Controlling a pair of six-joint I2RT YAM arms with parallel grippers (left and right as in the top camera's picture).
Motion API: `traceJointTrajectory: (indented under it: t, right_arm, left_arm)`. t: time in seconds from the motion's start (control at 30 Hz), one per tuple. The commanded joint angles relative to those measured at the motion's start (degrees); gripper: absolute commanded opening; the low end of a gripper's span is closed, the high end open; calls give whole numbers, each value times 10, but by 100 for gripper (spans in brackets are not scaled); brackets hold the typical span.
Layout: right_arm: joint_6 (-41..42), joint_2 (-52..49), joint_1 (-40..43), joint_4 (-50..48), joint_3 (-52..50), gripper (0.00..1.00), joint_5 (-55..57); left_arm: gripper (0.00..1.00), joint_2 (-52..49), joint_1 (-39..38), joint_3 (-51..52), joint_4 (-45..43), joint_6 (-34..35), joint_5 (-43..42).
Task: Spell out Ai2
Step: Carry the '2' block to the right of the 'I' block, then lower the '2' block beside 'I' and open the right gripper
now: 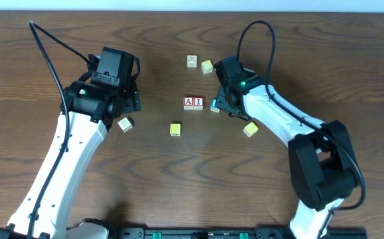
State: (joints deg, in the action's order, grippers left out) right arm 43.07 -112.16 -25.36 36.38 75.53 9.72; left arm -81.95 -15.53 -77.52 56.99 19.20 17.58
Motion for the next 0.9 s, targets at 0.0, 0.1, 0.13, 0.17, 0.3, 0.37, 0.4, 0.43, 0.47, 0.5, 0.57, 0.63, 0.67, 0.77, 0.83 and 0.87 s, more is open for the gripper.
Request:
traceJointTrajectory:
  t: [0.0,0.1,0.13,0.17,0.3,0.37,0.4,0.43,0.47,0.5,0.57,0.63,0.67,0.77,0.83,0.87]
  right_arm:
    - [10,-20,-2,-2,1,39,-3]
    - [10,-24,-3,-6,1,40,-6]
    - [10,-26,-3,-9,1,39,-7]
    - [10,-26,-3,-13,1,40,-8]
    - [3,-26,-3,-33,1,40,-13]
    - [-3,-26,-3,-43,1,41,-21]
    - [-3,-26,-3,-44,1,41,-27]
    - [-3,-26,-3,-44,1,41,-31]
    - [-3,-26,-3,-44,1,41,-31]
    - [-3,-26,-3,-44,1,41,-32]
    - [-3,-26,-3,-45,1,41,-31]
    - [-3,-26,-4,-45,1,41,-31]
    - [-3,-26,-4,-46,1,41,-31]
    - [-6,-26,-5,-60,1,41,-31]
    - [-14,-26,-5,-71,1,41,-31]
    - [-16,-26,-5,-74,1,41,-31]
  left_arm:
    - [95,4,2,-9,1,-8,9]
    - [95,4,2,-9,1,-8,8]
    - [95,4,2,-9,1,-8,8]
    - [95,4,2,-9,1,-8,9]
    - [95,4,2,-9,1,-8,9]
    - [95,4,2,-9,1,-8,9]
    - [95,4,2,-9,1,-8,9]
    - [95,4,2,-9,1,-8,9]
    - [95,4,2,-9,1,-8,9]
    - [95,4,2,-9,1,-8,8]
    - [95,4,2,-9,1,-8,8]
    - [95,4,2,-9,1,-8,8]
    - [95,4,2,-9,1,-8,8]
    - [95,4,2,-9,1,-8,8]
    - [95,4,2,-9,1,-8,8]
    - [95,4,2,-9,1,-8,9]
